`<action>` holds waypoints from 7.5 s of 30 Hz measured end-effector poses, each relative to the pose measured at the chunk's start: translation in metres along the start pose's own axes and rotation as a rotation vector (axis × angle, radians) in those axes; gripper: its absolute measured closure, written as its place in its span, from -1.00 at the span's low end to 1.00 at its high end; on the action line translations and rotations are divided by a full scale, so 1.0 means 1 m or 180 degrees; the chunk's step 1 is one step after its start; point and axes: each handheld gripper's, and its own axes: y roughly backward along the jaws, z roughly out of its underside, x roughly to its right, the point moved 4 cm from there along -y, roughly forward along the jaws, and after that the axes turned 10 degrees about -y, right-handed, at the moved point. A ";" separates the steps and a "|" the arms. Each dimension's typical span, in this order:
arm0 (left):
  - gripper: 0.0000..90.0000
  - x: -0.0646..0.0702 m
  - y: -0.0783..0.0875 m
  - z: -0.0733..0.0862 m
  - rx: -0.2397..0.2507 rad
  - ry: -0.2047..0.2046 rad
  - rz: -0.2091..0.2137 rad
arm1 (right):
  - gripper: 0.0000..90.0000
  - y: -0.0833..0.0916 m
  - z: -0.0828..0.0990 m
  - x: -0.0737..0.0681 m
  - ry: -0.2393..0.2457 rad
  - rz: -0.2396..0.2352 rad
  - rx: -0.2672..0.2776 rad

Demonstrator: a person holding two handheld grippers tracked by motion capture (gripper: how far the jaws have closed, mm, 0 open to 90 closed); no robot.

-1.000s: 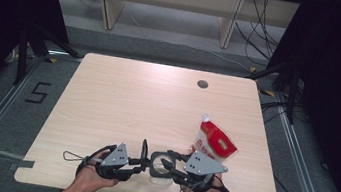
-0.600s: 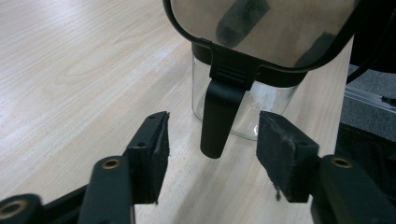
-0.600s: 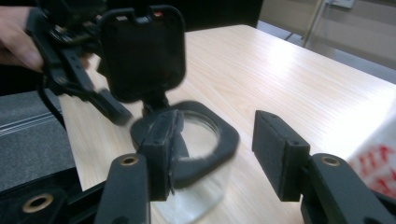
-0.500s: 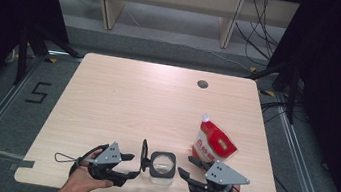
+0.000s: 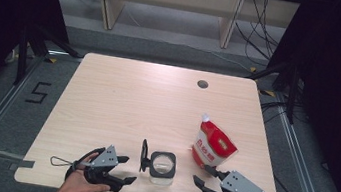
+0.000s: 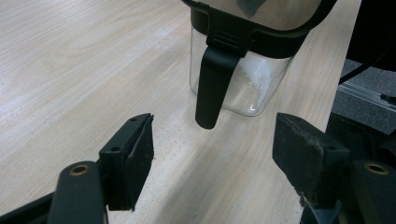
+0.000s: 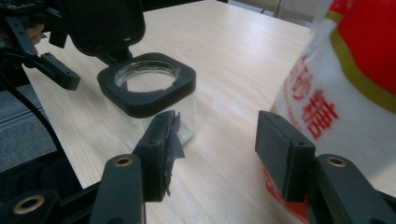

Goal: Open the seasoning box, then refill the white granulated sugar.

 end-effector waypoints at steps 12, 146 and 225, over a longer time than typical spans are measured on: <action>-0.52 0.001 0.001 0.002 -0.0058 -0.0051 -0.0102 | 0.03 0.012 0.011 0.012 -0.0099 0.0181 -0.0095; -0.61 0.007 0.000 0.008 -0.0099 0.0081 -0.0147 | -0.49 -0.066 0.015 0.082 -0.0491 0.0102 0.0382; -0.59 0.006 0.004 0.009 -0.0146 0.0016 -0.0145 | -0.09 -0.068 0.015 0.068 -0.0401 0.0181 0.0084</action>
